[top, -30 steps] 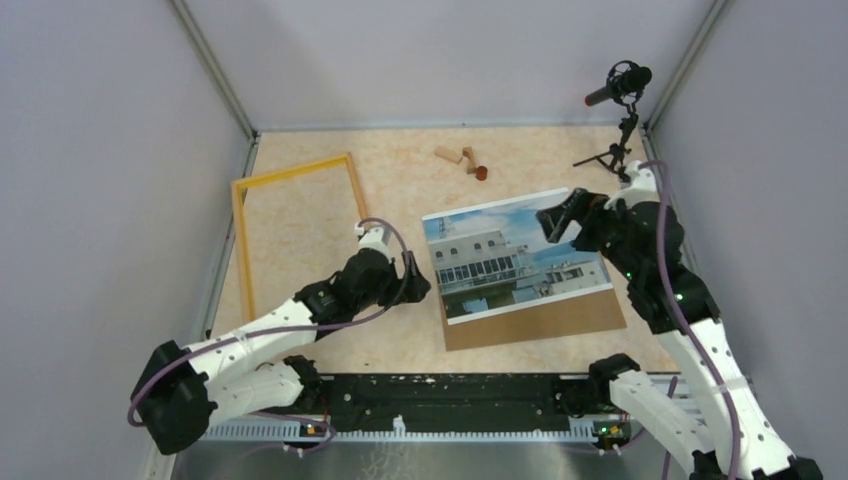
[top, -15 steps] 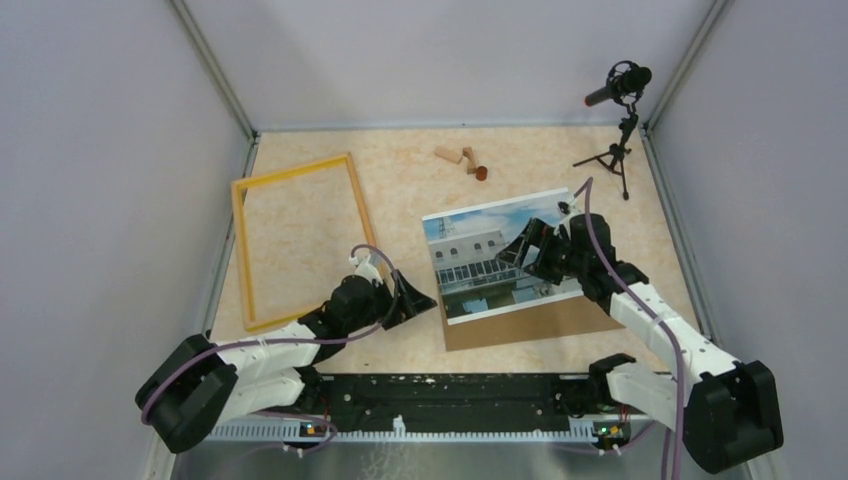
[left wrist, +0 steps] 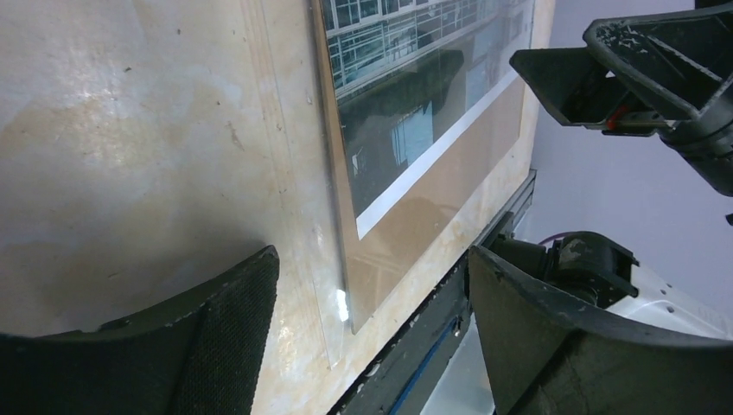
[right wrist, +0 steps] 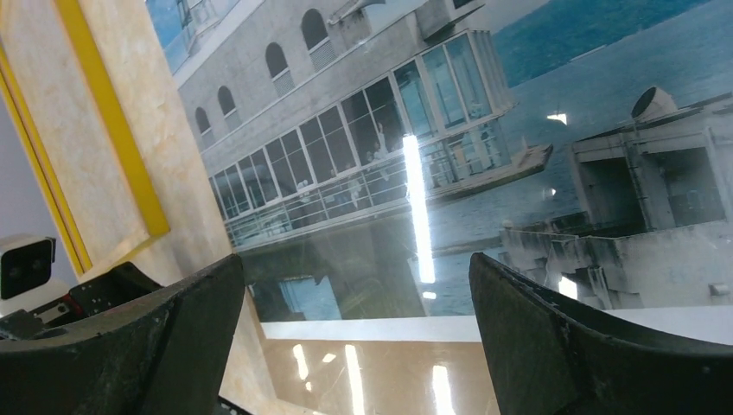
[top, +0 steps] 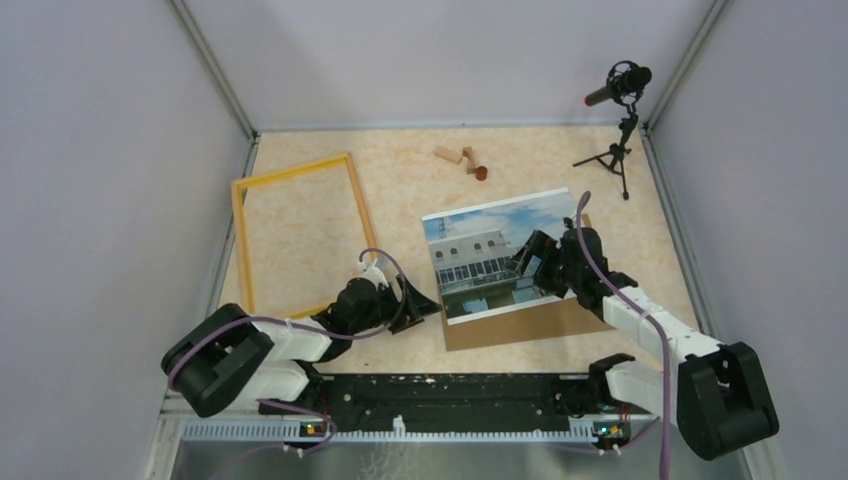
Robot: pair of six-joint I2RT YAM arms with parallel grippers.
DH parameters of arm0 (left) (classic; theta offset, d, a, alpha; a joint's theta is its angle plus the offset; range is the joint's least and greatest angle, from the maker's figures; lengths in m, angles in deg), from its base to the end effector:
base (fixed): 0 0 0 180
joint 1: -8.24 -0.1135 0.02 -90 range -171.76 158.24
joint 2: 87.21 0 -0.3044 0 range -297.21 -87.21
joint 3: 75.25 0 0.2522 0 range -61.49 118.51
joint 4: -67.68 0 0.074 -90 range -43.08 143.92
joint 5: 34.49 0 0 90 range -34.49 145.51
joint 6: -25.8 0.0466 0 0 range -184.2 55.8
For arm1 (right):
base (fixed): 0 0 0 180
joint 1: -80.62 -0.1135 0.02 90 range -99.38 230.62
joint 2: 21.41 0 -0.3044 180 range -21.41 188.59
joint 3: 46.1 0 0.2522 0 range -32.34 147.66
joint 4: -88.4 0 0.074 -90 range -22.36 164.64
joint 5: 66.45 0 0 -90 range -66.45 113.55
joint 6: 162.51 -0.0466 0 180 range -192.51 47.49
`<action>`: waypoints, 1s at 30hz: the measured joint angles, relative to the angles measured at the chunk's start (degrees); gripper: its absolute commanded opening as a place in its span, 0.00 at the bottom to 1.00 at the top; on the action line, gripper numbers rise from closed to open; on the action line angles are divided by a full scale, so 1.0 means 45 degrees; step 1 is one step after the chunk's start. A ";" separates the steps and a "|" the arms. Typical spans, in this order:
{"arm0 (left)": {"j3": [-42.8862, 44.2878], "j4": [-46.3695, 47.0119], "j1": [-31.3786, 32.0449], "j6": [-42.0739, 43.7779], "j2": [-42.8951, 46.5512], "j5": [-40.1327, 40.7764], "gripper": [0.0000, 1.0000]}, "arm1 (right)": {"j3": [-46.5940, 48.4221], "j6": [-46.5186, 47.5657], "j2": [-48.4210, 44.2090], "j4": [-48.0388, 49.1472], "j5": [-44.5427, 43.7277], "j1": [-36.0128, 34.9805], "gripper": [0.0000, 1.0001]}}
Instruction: Put the photo into the frame
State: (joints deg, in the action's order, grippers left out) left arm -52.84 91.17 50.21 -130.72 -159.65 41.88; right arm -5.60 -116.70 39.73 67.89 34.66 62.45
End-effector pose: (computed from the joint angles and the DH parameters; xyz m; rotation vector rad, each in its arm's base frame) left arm 0.1390 -0.1398 0.1571 -0.3274 2.3151 -1.3329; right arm 0.1865 0.0707 0.2124 0.4366 2.3601 0.7633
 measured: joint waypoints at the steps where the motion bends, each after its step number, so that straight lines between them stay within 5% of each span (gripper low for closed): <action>1: -0.0039 0.0340 0.0000 -0.0083 -0.0228 -0.0083 0.84 | -0.0053 -0.0005 0.0053 0.0083 -0.0053 0.0034 0.99; 20: -0.0549 0.4707 -0.0296 -0.2395 -0.3322 -0.1137 0.75 | -0.0855 -0.0112 0.1039 0.1880 0.0248 0.0442 0.99; 30: -0.0690 0.6751 -0.0476 -0.2856 -0.4765 -0.1632 0.54 | -0.0855 -0.0136 0.1535 0.2647 0.0699 0.0471 0.99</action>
State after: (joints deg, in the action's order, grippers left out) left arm -55.94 121.56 48.07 -143.58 -181.09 34.54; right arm -9.45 -117.31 46.64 79.81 37.81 64.57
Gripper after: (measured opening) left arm 0.605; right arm 0.987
